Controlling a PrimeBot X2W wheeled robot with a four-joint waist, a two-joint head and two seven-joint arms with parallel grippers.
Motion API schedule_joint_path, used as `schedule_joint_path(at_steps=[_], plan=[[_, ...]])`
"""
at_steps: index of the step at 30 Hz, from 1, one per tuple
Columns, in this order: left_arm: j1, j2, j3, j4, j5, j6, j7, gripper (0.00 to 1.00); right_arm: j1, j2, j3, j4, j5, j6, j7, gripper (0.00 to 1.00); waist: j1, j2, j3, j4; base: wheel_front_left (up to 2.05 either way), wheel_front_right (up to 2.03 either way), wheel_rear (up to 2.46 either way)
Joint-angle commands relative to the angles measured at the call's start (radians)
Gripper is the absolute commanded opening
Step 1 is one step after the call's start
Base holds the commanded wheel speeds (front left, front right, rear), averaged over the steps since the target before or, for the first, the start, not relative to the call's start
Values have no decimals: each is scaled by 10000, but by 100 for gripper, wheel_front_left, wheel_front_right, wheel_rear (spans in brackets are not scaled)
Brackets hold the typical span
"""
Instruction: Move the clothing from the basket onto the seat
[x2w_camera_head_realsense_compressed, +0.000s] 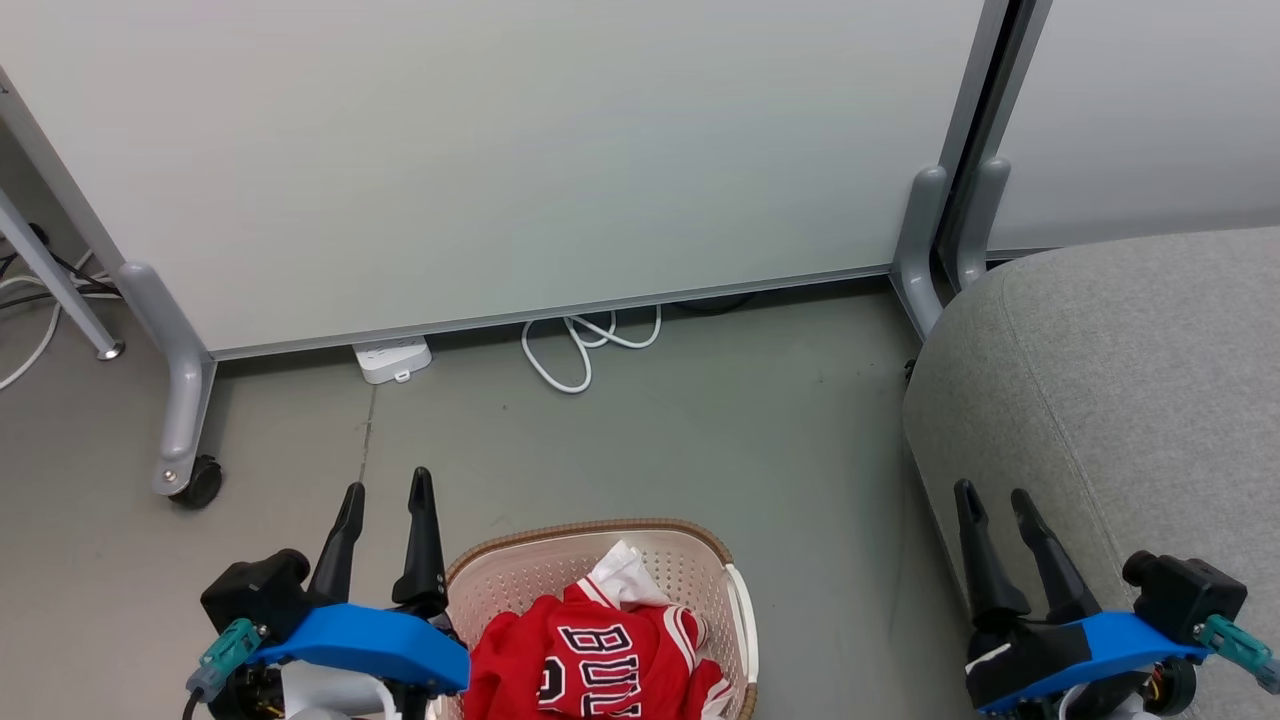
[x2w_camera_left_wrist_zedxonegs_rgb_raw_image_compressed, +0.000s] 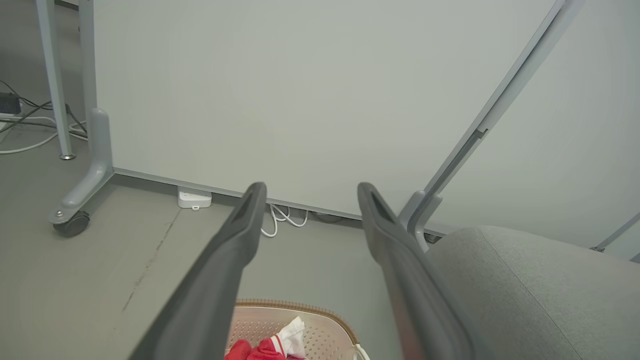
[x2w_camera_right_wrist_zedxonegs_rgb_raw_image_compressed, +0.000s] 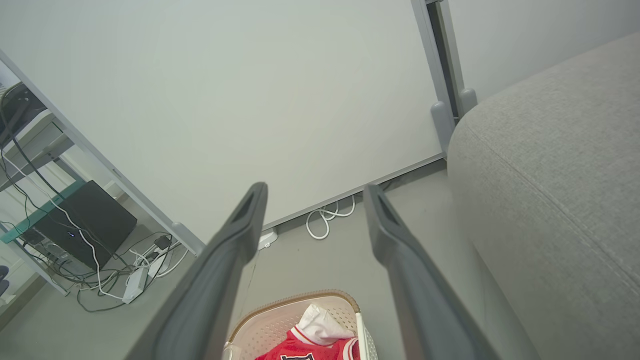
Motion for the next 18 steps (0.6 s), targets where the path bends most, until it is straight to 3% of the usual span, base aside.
schedule_joint_path(at_steps=[1,18], plan=[[-223,55,-73,-55,352,34,-115,100,-44,-53,38,-39,-366,18,-117,100,0,0,0,4,0,0,0],[-227,-15,-300,68,1869,-35,-505,100,-40,-57,247,106,-1962,21,-512,100,0,0,30,79,0,0,0]])
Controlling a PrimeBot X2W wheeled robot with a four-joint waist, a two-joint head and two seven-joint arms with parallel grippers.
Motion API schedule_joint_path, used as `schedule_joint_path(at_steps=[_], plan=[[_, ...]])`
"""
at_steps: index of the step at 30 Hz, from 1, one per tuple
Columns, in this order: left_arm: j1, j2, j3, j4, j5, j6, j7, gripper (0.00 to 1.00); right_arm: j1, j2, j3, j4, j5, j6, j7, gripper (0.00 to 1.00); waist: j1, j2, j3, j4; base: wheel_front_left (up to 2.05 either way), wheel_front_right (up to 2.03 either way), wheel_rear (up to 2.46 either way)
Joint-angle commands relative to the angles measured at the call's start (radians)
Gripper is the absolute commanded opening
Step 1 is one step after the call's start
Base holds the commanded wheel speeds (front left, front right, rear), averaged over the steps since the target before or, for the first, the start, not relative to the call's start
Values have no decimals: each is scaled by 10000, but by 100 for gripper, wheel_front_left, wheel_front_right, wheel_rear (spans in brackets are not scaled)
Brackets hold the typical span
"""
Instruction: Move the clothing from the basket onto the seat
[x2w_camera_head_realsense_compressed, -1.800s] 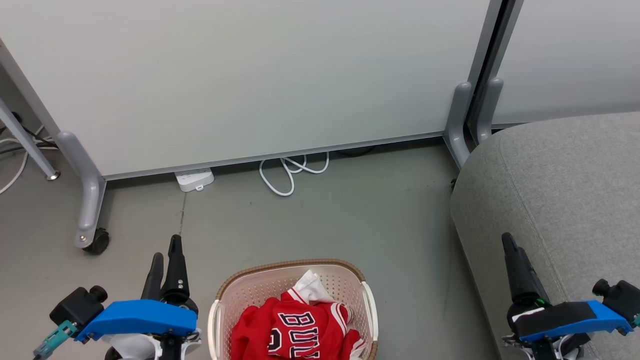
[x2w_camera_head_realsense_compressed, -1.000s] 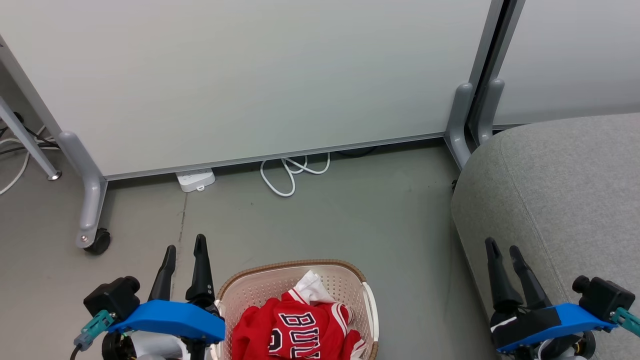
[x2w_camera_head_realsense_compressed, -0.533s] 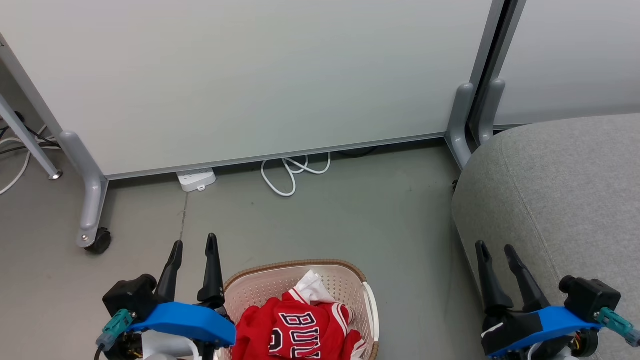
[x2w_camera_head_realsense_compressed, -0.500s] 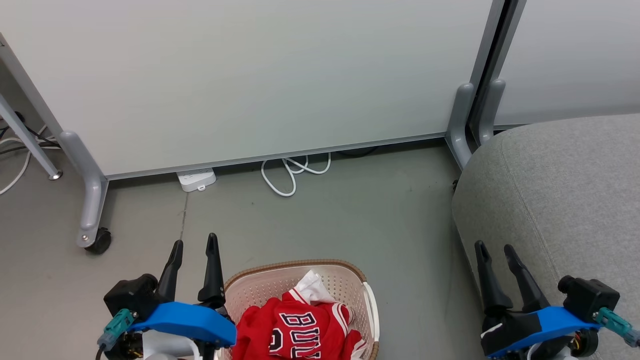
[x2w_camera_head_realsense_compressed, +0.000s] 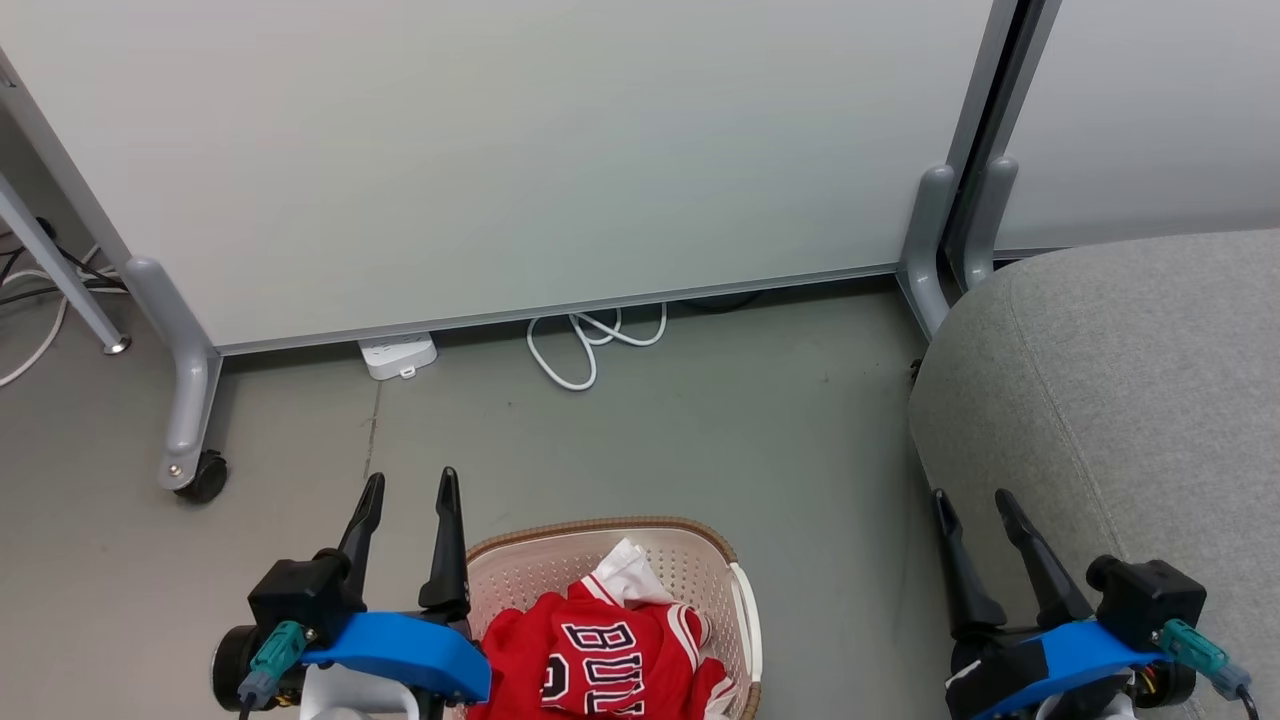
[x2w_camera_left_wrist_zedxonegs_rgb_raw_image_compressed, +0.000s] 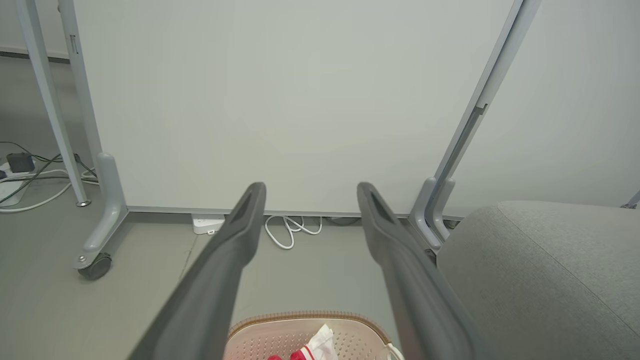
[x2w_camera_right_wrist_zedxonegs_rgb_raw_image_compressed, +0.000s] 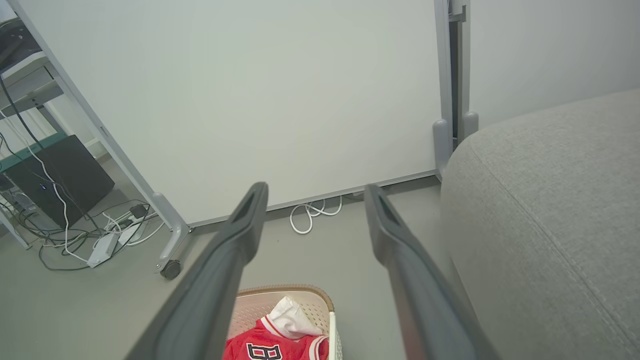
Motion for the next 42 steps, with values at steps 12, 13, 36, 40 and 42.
schedule_joint_path(at_steps=[12,13,36,40,42], plan=[[-196,-27,-164,128,1124,-188,-335,100,-42,-63,160,28,-1227,21,-348,100,0,-1,41,23,0,0,0],[-194,-32,-178,154,1195,-198,-355,100,-37,-63,175,38,-1317,22,-365,100,0,-1,41,25,0,0,0],[-250,-73,-441,600,2823,-335,-776,100,-23,-80,391,243,-3066,18,-794,100,0,-1,104,97,0,0,0],[-254,-75,-441,631,2759,-347,-773,100,-24,-80,385,254,-3057,18,-790,100,0,-1,114,107,0,0,0],[-254,-75,-446,640,2718,-337,-773,100,-23,-78,379,259,-3060,18,-790,100,0,-1,117,110,0,0,0]])
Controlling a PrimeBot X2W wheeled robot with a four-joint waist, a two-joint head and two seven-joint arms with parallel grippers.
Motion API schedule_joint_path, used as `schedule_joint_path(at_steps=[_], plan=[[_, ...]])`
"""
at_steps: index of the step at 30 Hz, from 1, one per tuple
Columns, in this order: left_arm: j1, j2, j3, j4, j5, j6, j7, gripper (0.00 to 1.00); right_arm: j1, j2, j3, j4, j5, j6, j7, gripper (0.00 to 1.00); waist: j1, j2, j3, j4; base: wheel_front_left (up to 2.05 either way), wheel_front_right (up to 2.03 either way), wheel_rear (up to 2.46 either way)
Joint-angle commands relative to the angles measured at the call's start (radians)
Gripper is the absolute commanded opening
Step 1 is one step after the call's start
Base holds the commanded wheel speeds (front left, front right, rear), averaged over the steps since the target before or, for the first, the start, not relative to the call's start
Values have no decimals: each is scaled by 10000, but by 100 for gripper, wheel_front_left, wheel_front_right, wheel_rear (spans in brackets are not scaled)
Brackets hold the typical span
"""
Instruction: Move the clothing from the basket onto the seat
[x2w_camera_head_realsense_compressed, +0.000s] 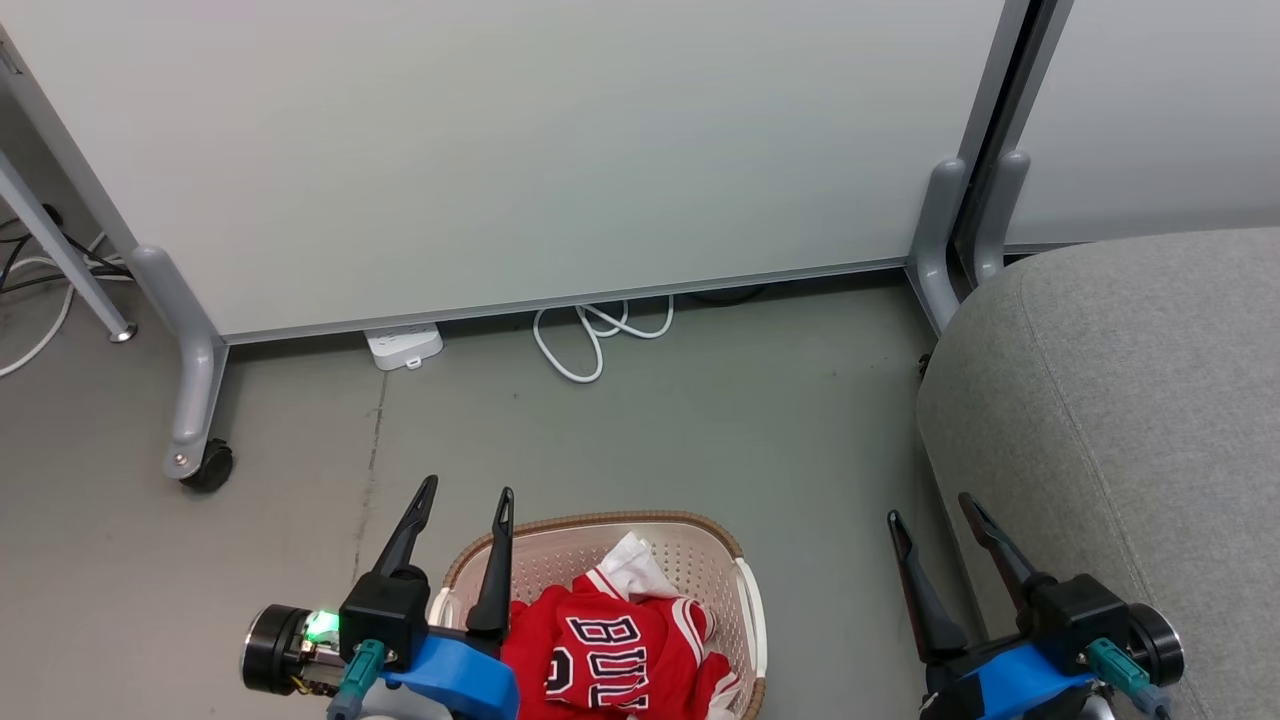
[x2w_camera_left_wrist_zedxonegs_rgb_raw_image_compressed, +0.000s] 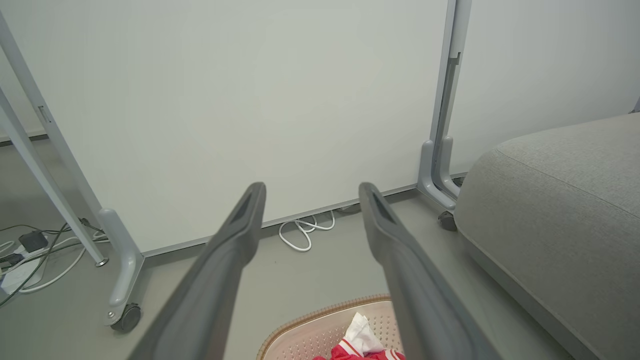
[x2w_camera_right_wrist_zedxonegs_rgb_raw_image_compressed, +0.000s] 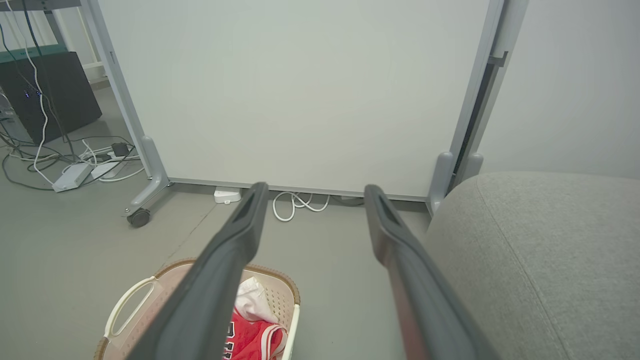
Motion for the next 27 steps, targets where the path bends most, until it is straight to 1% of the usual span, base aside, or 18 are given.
schedule_joint_path(at_steps=[1,8,15,21,27], plan=[[-147,-12,-38,13,-67,-32,-49,100,-18,-59,-6,9,-44,4,-52,100,0,0,1,3,0,0,0],[-173,-12,-57,38,-156,-8,-49,100,-44,-57,-9,0,-35,4,-52,100,0,0,34,9,0,0,0],[-987,10,-475,608,184,-405,-49,100,-339,-134,9,-97,-33,4,-48,100,0,0,523,-139,0,0,0],[-2195,344,-1142,1462,552,-648,-38,100,-856,-291,47,-209,35,4,-44,100,0,0,1438,-593,0,0,0],[-3477,700,-1891,2722,656,-756,-39,100,-1574,-426,196,-383,110,4,-45,100,0,0,2741,-1194,0,0,0]])
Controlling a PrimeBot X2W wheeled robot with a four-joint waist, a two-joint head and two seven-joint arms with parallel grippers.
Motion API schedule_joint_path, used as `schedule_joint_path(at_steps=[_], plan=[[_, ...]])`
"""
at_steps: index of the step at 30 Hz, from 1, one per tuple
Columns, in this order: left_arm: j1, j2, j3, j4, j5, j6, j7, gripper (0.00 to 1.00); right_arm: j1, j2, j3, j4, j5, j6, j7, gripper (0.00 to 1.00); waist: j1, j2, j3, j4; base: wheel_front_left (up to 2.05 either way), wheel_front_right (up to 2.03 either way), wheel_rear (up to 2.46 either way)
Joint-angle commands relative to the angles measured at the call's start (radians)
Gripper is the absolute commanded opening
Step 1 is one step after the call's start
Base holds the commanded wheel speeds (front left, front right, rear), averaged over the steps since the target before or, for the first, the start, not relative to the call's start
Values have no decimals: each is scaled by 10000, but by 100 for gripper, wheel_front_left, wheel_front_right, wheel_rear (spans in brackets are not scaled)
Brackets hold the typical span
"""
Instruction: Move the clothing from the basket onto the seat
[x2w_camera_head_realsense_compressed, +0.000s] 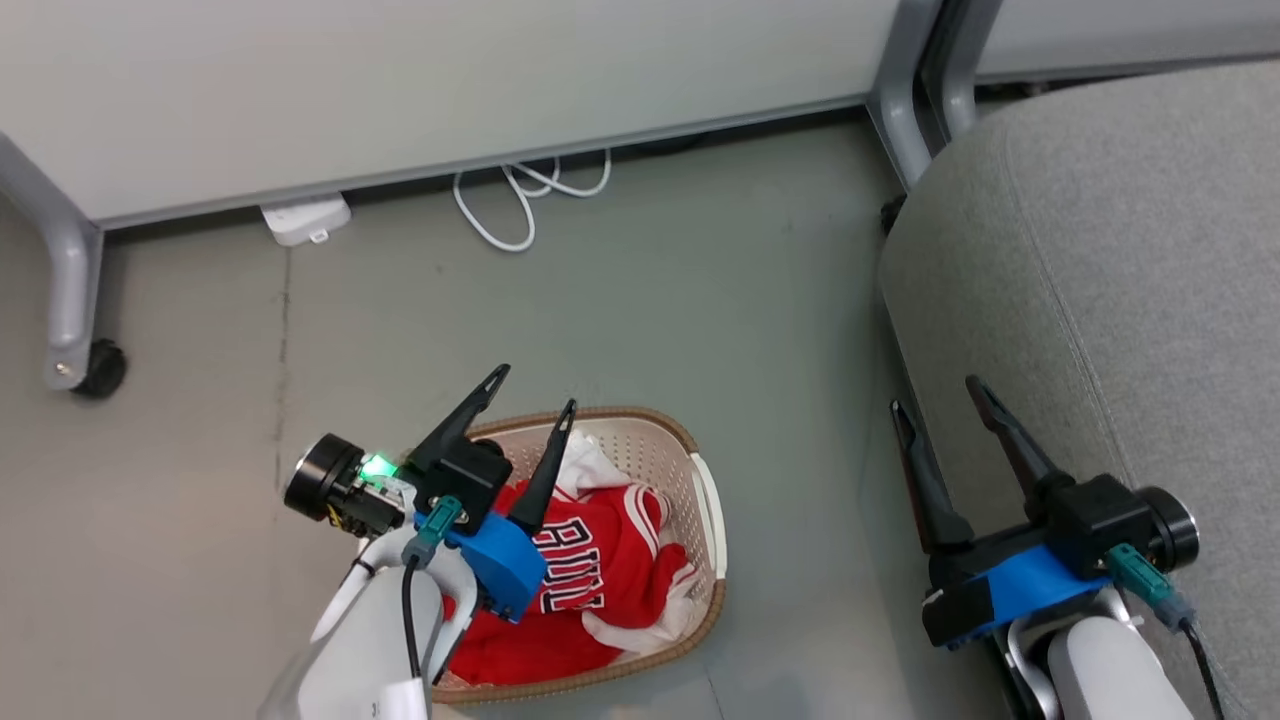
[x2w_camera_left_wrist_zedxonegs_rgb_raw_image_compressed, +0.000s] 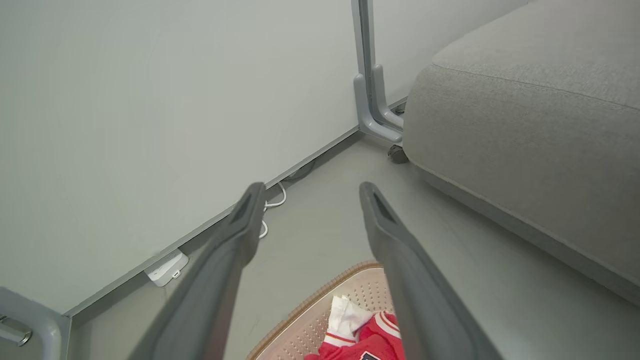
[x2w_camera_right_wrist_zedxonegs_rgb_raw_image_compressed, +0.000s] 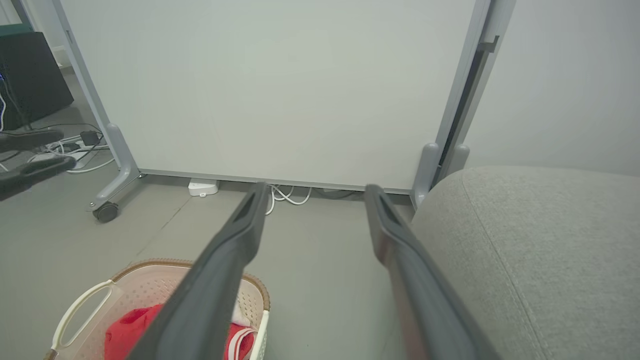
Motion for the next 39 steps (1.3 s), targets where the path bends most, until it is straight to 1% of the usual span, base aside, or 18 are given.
schedule_joint_path(at_steps=[1,8,9,15,21,22,26,29,33,39], plan=[[-470,186,-257,452,70,-60,-24,100,-360,-74,40,-88,60,4,-35,100,-1,0,990,-605,0,0,0],[-2010,682,-1491,2427,-186,-54,-26,100,-1267,-114,181,-359,164,3,-35,100,-1,0,2554,-1275,0,0,0],[-2010,682,-1491,2427,-186,-54,-26,100,-1267,-114,181,-359,164,3,-35,100,-1,0,2554,-1275,0,0,0],[-3253,1040,-2566,4008,-576,-56,-26,100,-1891,-159,289,-646,185,3,-35,100,-1,0,3899,-1634,0,0,0],[-4424,1251,-3371,5498,-975,-55,81,100,-2443,-274,364,-945,174,3,-35,100,-1,0,5093,-1831,0,0,0],[-4805,1325,-3558,5862,-1094,-56,126,100,-2609,-305,374,-1059,163,3,-35,100,-1,0,5428,-1872,0,0,0],[-5310,1410,-3698,6300,-1336,-56,244,100,-2763,-366,390,-1204,145,3,-35,100,-1,0,5879,-1933,0,0,0],[-5785,1611,-3703,6576,-1543,-56,342,100,-2897,-379,416,-1362,131,3,-35,100,-1,0,6271,-2020,0,0,0],[-6232,1712,-3702,6820,-1855,-57,734,100,-3010,-405,411,-1499,122,3,-35,100,-1,0,6682,-2102,0,0,0],[-6649,1690,-3977,6951,-2058,-57,1048,100,-3035,-432,333,-1677,127,3,-35,100,-1,0,7151,-2125,0,0,0]])
